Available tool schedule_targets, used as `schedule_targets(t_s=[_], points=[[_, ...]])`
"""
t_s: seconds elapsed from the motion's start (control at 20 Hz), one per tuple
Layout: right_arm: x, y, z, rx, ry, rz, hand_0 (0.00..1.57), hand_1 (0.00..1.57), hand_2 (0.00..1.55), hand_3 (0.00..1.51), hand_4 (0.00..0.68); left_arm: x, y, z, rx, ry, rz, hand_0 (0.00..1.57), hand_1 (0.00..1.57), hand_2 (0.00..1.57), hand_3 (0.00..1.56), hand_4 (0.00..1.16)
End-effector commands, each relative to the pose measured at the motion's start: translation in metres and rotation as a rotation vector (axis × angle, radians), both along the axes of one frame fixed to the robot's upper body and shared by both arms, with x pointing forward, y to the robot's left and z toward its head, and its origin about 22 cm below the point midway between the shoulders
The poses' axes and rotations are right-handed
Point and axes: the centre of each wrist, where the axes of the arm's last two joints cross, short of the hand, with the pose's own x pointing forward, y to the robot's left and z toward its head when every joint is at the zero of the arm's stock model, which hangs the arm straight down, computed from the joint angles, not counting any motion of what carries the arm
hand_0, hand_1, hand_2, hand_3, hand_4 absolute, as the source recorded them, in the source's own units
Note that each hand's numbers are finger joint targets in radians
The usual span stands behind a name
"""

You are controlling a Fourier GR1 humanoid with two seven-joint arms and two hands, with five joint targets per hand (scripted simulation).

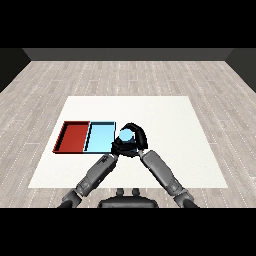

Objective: Pick the blue can and put it in the blue box

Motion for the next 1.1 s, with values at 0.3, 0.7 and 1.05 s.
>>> schedule_targets(t_s=[0.3,0.7,1.05], points=[[-0.018,0.01,-0.003,0.116,0.005,0.029,1.45,1.45,1.45,1.39,0.614,-0.003,-0.009,-0.006,-0.078,0.058,0.115,0.86,0.86,0.94,0.77,0.57],[-0.005,-0.01,-0.007,0.142,0.005,0.01,1.44,1.44,1.44,1.39,0.618,0.004,-0.011,-0.009,-0.129,0.044,0.12,1.57,1.57,1.57,1.5,0.95],[-0.004,-0.006,-0.003,0.085,0.071,0.087,0.82,0.82,0.93,0.62,0.031,-0.018,-0.013,-0.025,-0.137,-0.051,0.158,1.57,1.57,1.57,1.54,1.04]])
